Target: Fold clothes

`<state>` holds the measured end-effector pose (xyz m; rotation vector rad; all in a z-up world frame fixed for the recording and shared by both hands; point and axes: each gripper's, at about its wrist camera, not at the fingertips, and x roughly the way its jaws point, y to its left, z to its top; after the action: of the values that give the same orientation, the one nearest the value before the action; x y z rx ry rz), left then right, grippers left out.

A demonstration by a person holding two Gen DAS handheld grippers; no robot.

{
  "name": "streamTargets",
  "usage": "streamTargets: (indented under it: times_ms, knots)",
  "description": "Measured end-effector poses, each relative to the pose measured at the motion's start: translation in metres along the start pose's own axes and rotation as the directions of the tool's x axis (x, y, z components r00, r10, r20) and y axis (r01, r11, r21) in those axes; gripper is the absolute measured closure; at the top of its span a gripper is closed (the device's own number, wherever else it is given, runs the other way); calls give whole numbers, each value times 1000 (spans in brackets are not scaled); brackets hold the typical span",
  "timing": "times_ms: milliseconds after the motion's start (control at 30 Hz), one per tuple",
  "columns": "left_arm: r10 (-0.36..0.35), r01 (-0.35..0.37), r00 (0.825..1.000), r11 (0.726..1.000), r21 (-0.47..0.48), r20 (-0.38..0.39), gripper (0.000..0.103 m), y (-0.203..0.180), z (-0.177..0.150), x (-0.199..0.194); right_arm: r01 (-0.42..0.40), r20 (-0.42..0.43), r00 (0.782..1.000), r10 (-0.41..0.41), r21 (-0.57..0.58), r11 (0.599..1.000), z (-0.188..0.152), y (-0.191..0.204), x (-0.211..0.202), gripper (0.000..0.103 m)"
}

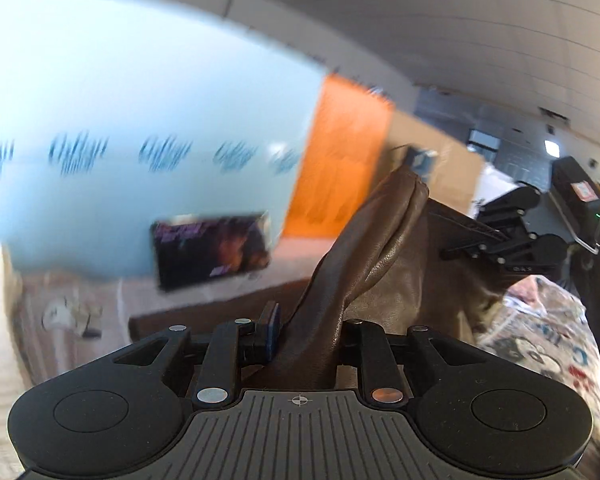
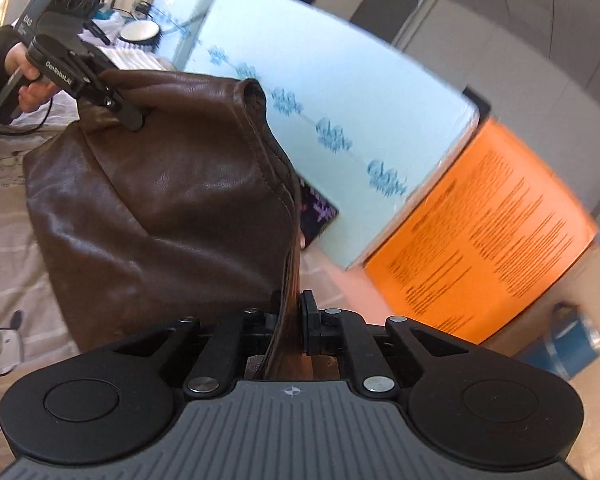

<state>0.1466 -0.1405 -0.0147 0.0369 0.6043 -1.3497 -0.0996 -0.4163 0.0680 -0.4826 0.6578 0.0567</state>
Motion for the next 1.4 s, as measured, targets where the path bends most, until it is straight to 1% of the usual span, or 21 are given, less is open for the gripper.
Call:
streamTargets:
  times_ms: [67,133,200,233,267,300,367,400,467,567,600,733,833,933,967,1000,1067,1100,1200,1267,1400]
  knots:
    - [34,-36,999,998,-43,-40,83,15,-1,18,-35,-60,998,37,36,999,-4,-14,22,94]
    - [59,-64,996,995,-81,-64,79,26,-2,29,-50,-112,992,57,64,997,-9,-27,41,84]
    - [48,-55,997,992,-115,-56,60,36,-4,31,-53,-126,990,66,104,993,-17,-38,47,65]
    - [37,-43,998,990,-136,-48,53,40,-5,31,-55,-122,990,71,132,990,-21,-44,48,64]
    - [22,-29,999,987,-156,-44,38,43,-6,29,-57,-105,992,76,169,984,-25,-51,47,60]
    - [7,-13,999,985,-175,-33,22,45,-8,25,-62,-74,994,79,210,976,-29,-58,42,53]
    - [-18,17,1000,976,-216,-1,7,49,-10,15,-81,24,997,77,307,948,-41,-70,26,43]
    - [-26,30,999,970,-240,19,2,51,-12,8,-94,78,994,70,355,930,-47,-76,18,32]
    - [-35,43,999,955,-294,30,1,54,-14,-2,-137,211,977,43,455,880,-62,-84,-5,18]
    - [-25,30,999,951,-307,23,0,50,-24,-14,-214,367,930,-14,570,794,-88,-86,-40,7]
    - [-20,25,1000,952,-305,19,0,47,-26,-16,-219,382,924,-25,579,785,-96,-80,-48,1]
    - [69,-68,998,966,-251,-3,0,25,-34,-18,-184,371,927,-54,575,797,-126,-41,-65,1]
    - [171,-171,985,973,-156,-15,5,5,-38,-14,-201,352,936,-17,573,794,-144,-18,-63,1]
    - [299,-300,954,953,-30,-33,30,-12,-42,-6,-128,252,967,-27,579,805,-149,-6,-47,6]
    - [326,-327,945,945,-6,-35,41,-14,-44,-4,-125,239,971,-25,591,797,-151,-6,-43,16]
    - [340,-340,940,940,1,-36,50,-13,-44,-4,-136,238,971,-16,606,784,-156,-7,-39,34]
    - [346,-347,938,938,-14,-25,58,-10,-43,-6,-152,238,971,-4,634,758,-165,-10,-34,57]
    - [349,-349,937,937,-27,-16,59,-9,-42,-7,-157,239,971,-3,646,747,-169,-12,-34,68]
    - [369,-368,929,929,-37,9,59,-10,-40,-10,-204,289,957,-4,685,699,-179,-22,-38,90]
    - [378,-378,925,925,-36,22,59,-11,-40,-10,-215,320,947,-32,705,676,-181,-29,-43,95]
    - [380,-379,925,925,-38,29,59,-12,-39,-11,-229,378,917,-125,758,610,-186,-44,-53,96]
